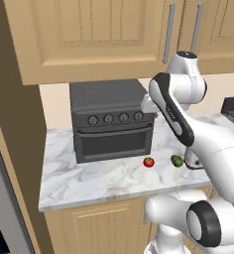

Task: Place the avocado and tomato inside the fridge drawer. Close the drawer after placing the vegetables.

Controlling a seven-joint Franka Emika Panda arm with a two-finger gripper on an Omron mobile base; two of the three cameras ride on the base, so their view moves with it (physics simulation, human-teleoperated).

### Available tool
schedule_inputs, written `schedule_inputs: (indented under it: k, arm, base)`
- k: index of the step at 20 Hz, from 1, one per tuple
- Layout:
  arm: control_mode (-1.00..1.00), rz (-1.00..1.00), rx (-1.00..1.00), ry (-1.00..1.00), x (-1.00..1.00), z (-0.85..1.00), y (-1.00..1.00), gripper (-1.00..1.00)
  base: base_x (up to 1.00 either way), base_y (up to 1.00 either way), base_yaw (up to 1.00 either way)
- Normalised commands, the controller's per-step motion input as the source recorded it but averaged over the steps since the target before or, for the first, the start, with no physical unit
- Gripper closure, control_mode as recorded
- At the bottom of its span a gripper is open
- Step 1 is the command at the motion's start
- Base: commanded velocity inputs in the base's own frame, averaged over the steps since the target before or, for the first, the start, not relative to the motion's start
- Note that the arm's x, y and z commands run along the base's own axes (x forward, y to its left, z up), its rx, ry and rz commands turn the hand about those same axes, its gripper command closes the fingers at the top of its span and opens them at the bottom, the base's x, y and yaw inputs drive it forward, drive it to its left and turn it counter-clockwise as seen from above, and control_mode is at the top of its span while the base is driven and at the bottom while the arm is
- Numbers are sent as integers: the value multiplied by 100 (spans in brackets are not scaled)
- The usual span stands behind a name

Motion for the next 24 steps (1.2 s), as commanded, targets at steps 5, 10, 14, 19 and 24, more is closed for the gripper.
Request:
schedule_inputs:
  k: [5,10,14,19,24]
  arm:
    - [-100,0,0,11,-13,-54,34,-100]
    - [-100,0,-1,11,-50,-100,61,-100]
    - [-100,0,0,19,-16,-91,28,-100]
    - [-100,0,0,-1,31,-66,-37,-100]
    - [-100,0,0,-8,60,-66,-51,-100]
  base:
    - [0,0,0]
    - [0,0,0]
    - [0,0,0]
    - [0,0,0]
    - [0,0,0]
